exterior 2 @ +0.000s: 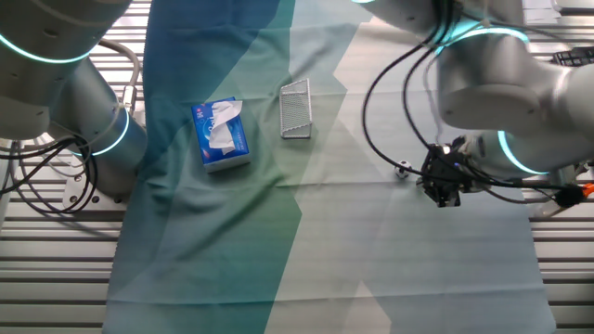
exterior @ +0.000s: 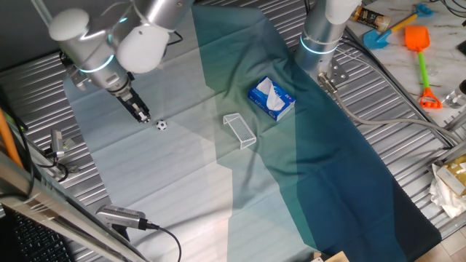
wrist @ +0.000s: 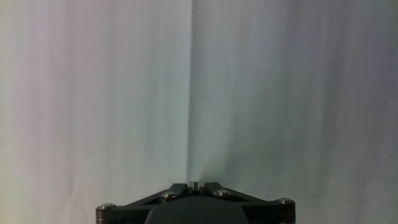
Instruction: Push the soccer ball into the goal
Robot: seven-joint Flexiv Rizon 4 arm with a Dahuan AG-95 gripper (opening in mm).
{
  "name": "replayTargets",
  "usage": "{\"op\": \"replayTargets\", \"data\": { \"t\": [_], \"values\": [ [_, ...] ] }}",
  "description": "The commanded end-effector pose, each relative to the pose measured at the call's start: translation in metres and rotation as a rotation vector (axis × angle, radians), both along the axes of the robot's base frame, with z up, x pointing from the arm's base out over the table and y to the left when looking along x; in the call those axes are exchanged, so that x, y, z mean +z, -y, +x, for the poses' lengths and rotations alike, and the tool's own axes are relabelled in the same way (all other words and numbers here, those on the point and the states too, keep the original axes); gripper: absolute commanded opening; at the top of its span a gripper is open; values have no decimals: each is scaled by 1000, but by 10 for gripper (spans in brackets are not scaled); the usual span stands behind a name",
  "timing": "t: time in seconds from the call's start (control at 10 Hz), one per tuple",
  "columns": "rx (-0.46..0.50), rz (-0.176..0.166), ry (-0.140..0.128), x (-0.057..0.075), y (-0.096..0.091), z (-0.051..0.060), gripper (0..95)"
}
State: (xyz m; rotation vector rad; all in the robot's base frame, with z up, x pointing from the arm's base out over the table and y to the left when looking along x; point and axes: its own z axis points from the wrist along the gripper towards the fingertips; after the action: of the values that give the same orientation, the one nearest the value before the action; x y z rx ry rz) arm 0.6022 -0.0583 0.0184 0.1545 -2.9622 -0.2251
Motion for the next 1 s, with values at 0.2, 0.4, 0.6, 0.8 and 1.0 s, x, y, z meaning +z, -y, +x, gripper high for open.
{"op": "replayTargets", "data": {
  "t": [0.2, 0.4, 0.6, 0.8, 1.0],
  "values": [
    [-2, 7, -8, 1, -1, -4, 0],
    [-12, 10, -6, -3, -4, -9, 0],
    [-18, 12, -4, -7, -8, -15, 0],
    [-27, 13, -4, -9, -12, -21, 0],
    [-33, 12, -1, -10, -16, -25, 0]
  ]
}}
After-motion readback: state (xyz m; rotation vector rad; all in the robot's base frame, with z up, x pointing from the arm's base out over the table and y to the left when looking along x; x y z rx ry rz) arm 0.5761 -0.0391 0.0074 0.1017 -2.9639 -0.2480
